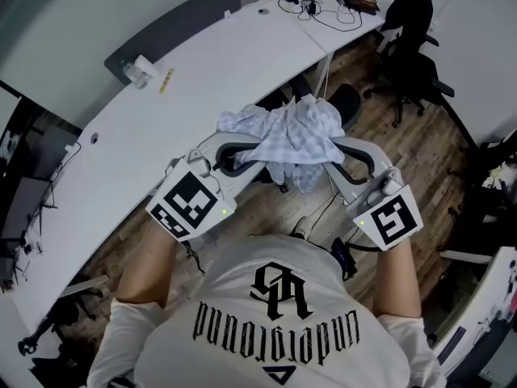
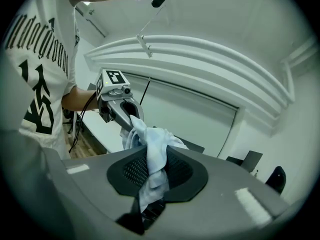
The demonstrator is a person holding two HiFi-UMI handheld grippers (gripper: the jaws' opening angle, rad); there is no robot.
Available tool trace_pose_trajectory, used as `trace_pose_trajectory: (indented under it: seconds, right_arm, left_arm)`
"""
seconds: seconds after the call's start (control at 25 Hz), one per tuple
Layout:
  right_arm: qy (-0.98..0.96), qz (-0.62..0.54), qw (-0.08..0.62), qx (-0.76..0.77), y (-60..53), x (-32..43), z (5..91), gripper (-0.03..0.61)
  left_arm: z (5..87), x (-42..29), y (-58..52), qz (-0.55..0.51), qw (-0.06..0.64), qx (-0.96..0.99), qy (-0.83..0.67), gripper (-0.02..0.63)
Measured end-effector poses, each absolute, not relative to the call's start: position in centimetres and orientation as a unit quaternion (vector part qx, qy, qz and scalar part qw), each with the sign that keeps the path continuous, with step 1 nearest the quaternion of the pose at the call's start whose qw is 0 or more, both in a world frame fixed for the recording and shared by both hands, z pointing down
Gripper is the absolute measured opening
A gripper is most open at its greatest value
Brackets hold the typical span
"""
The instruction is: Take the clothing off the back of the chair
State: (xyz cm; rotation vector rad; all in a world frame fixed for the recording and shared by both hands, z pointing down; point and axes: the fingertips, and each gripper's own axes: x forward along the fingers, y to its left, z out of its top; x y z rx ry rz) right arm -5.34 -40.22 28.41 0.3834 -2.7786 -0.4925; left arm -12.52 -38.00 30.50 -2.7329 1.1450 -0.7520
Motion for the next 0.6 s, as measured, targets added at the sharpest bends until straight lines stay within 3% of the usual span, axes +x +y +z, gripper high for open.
trace_pose_trajectory:
  seconds: [0.6]
  right_arm:
    - [-0.942, -0.136, 0.176, 0.252, -28.8, -5.7, 30.3, 0.067]
  left_arm:
    - [30.0, -13.3, -29.2, -0.184, 0.060, -0.937, 0.290, 0.089]
